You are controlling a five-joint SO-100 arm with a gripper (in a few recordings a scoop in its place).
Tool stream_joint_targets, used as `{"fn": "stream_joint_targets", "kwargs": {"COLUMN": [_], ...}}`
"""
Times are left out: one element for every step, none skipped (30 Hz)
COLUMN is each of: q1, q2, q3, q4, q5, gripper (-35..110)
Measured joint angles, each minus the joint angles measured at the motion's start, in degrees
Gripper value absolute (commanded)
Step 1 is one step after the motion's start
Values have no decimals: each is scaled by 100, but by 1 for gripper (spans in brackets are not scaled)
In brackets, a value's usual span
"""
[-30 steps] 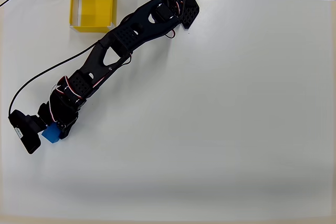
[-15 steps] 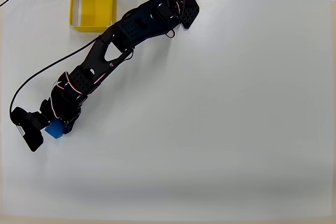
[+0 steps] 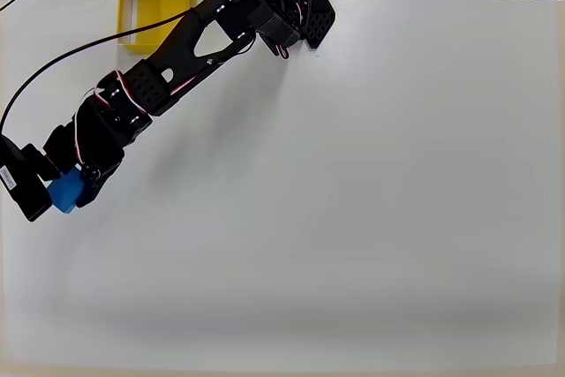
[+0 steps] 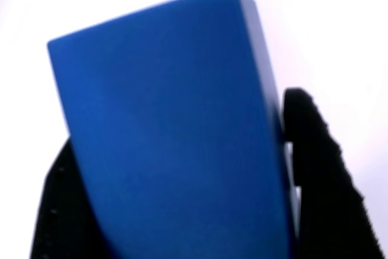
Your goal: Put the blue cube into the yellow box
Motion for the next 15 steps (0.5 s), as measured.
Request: {"fn": "stream_joint_targets", "kwargs": {"q1": [123, 334, 492, 694, 923, 1169, 1494, 1635, 1872, 2109, 2329, 2593, 2804, 2953, 3173], "q2": [193, 510, 765, 1037, 1292, 1538, 1872, 2004, 2197, 2373, 2549, 2742, 2874, 2988, 3182], "q3": [114, 360, 562, 791, 993, 1160, 1415, 1521, 1688, 1854, 2048, 2259, 2408, 2531, 2769], "q4": [35, 53, 53, 53, 53, 97, 202, 255, 343, 448, 545, 712, 835, 914, 1020], "q5": [-18, -53, -79, -79, -97, -141, -176, -185, -220, -264, -316, -360, -387, -422, -466], "gripper": [17, 17, 17, 17, 17, 17, 17, 17, 17, 17, 16, 16, 16, 16, 16]}}
